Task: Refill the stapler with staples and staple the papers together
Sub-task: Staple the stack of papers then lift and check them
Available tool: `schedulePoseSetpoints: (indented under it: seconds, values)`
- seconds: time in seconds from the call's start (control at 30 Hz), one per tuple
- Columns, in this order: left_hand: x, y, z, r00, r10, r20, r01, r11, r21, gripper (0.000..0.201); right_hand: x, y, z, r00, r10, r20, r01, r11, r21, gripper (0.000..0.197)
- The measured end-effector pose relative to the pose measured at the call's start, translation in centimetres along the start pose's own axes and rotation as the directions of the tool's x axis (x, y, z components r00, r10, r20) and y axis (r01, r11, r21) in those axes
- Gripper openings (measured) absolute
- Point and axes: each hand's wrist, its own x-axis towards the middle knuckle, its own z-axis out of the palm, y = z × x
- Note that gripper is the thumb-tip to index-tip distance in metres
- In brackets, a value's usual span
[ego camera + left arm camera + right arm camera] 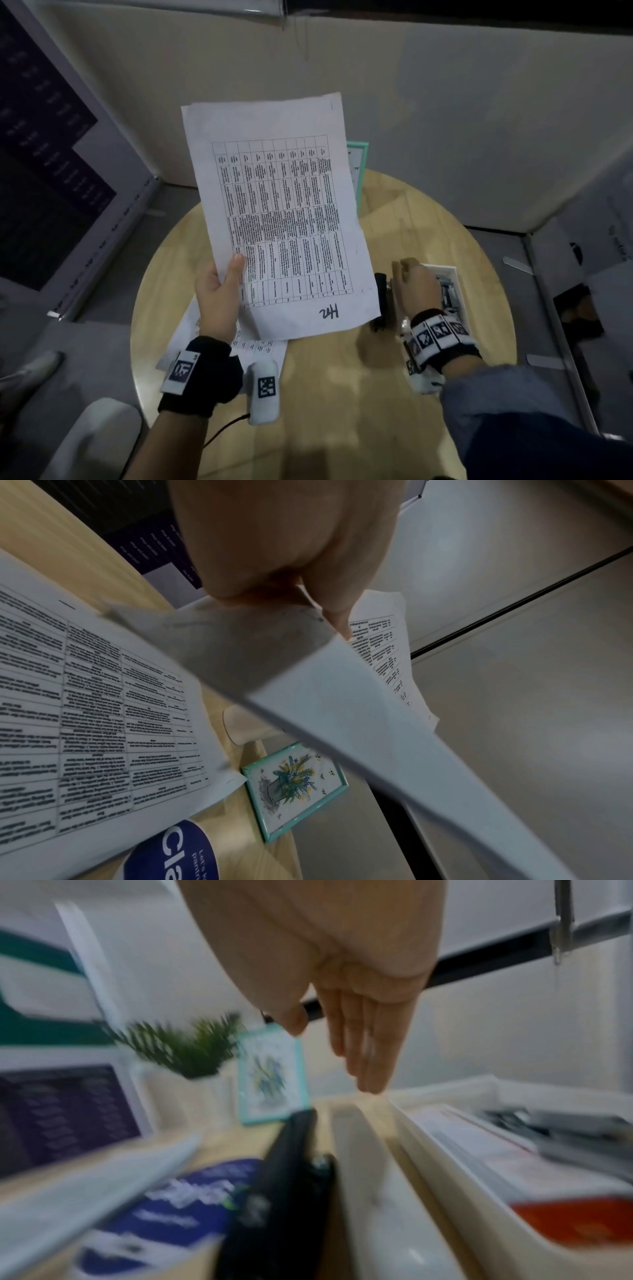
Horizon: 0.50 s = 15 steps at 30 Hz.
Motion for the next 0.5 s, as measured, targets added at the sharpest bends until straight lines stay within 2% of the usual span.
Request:
schedulePoseSetpoints:
  seconds: [0.03, 0.07, 0.13, 0.17, 0.23, 0.33, 0.43, 0.5]
  values:
    - [0.0, 0.0, 0.2, 1.000, -0.001, 0.001, 0.001, 1.000, -0.001, 0.015, -1.1, -0.9, -0.9, 0.996, -0.080, -0.030, 0.084, 0.978, 0.192, 0.032]
    - [-0.1, 0.0, 0.5, 1.000, 0.004, 0.006, -0.004, 1.000, 0.002, 0.018, -2.5, -2.1, -1.9, 0.989, -0.144, -0.038, 0.148, 0.910, 0.388, 0.034]
    - [-0.4, 0.0, 1.1, 1.000, 0.022, 0.010, -0.022, 1.000, 0.001, 0.021, -4.9, -4.1, -3.5, 0.976, -0.219, -0.002, 0.168, 0.745, 0.645, 0.031]
    - [-0.5, 0.1, 1.4, 1.000, 0.030, 0.005, -0.030, 1.000, -0.006, 0.020, -5.7, -4.6, -3.9, 0.972, -0.236, -0.001, 0.170, 0.699, 0.694, 0.024]
    - [-0.9, 0.2, 2.0, 0.999, 0.045, -0.007, -0.045, 0.999, -0.018, 0.019, -6.8, -5.4, -4.2, 0.975, -0.219, -0.034, 0.178, 0.686, 0.706, 0.007]
    - [-1.4, 0.5, 2.5, 0.999, 0.050, -0.004, -0.050, 0.998, -0.025, 0.015, -8.0, -5.9, -4.4, 0.975, -0.160, -0.157, 0.224, 0.722, 0.655, 0.029]
    - [-1.9, 0.7, 2.9, 0.998, 0.066, -0.003, -0.066, 0.997, -0.030, 0.015, -8.3, -5.9, -4.7, 0.973, -0.063, -0.223, 0.205, 0.680, 0.704, 0.024]
    - [-2.5, 0.9, 3.0, 0.996, 0.088, 0.021, -0.087, 0.995, -0.042, 0.017, -7.8, -5.6, -5.2, 0.977, 0.027, -0.212, 0.143, 0.654, 0.743, 0.017]
